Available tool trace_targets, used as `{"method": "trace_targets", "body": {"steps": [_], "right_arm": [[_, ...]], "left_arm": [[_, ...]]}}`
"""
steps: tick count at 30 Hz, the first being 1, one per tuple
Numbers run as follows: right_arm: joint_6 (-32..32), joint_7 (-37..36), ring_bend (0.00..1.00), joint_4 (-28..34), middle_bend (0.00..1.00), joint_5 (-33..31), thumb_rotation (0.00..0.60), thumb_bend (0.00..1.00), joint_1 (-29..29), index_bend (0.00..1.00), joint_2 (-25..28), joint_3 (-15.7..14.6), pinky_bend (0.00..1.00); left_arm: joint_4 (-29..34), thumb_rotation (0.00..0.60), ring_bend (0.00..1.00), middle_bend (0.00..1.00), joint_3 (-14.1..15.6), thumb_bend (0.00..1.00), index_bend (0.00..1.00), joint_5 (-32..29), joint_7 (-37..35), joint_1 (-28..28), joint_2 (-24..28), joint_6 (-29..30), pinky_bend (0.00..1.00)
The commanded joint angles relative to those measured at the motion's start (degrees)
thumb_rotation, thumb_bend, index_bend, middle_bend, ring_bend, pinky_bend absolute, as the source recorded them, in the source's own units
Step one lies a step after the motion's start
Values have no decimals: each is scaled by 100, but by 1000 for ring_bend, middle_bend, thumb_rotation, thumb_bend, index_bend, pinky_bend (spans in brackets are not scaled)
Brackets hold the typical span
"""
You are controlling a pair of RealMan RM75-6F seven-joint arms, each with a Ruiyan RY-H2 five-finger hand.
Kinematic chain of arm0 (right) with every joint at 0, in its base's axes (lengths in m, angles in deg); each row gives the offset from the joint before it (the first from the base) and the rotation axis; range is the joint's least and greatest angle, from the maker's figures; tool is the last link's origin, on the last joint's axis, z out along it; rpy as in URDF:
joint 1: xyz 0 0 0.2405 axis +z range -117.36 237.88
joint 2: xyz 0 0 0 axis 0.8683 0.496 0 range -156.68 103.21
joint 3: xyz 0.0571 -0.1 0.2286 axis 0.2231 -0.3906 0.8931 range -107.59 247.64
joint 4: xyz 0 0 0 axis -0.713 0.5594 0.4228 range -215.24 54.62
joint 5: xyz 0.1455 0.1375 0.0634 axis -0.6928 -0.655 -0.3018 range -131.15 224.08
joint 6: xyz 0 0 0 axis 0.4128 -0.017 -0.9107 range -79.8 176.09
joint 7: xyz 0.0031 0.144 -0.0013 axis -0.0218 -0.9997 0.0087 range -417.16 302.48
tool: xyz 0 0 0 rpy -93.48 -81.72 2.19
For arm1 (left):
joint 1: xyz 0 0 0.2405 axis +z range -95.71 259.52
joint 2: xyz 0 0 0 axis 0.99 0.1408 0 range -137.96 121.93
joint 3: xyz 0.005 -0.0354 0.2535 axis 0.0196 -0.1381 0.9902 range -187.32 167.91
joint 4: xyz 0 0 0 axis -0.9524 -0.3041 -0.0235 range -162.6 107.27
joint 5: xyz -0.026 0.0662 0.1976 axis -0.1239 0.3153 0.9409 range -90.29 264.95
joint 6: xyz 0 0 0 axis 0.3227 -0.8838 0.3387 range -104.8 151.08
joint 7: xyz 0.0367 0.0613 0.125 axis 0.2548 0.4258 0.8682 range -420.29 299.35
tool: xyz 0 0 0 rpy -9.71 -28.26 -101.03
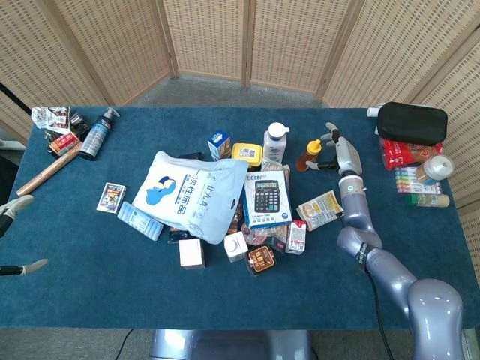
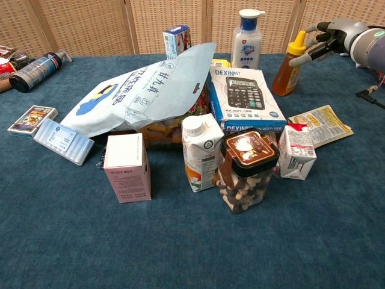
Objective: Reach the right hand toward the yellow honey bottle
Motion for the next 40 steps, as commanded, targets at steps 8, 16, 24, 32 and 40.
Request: {"method": "trace_targets", "body": {"steps": [8,16,24,32,40], "right_arm": [[318,-626,900,-595,922,319,600,0,69,578,-387,94,825],[1134,-595,900,539,922,495,600,0,-390,579,358,208,824],[2389,553,900,3518,922,181,600,0,-1253,580,1921,537,824],[3132,1412,900,5612,922,-236,600,0,-1769,581,3075,872,824],[3463,1666,900,6550,923,-371,600,0,-2034,581,3696,980,824]], "left_arm": [[-15,600,0,0,-21,0,31,-66,17,18,1,-5,0],[-14,600,0,0,-9,0,32,-3,1,0,-4,-36,0],[-122,600,0,0,56,0,32,239,-327,-27,27,6,0],[-258,600,0,0,96,0,32,399,-644,-63,40,74,0],[-240,600,0,0,124,0,33,434,-610,-102,24,52,0]]}}
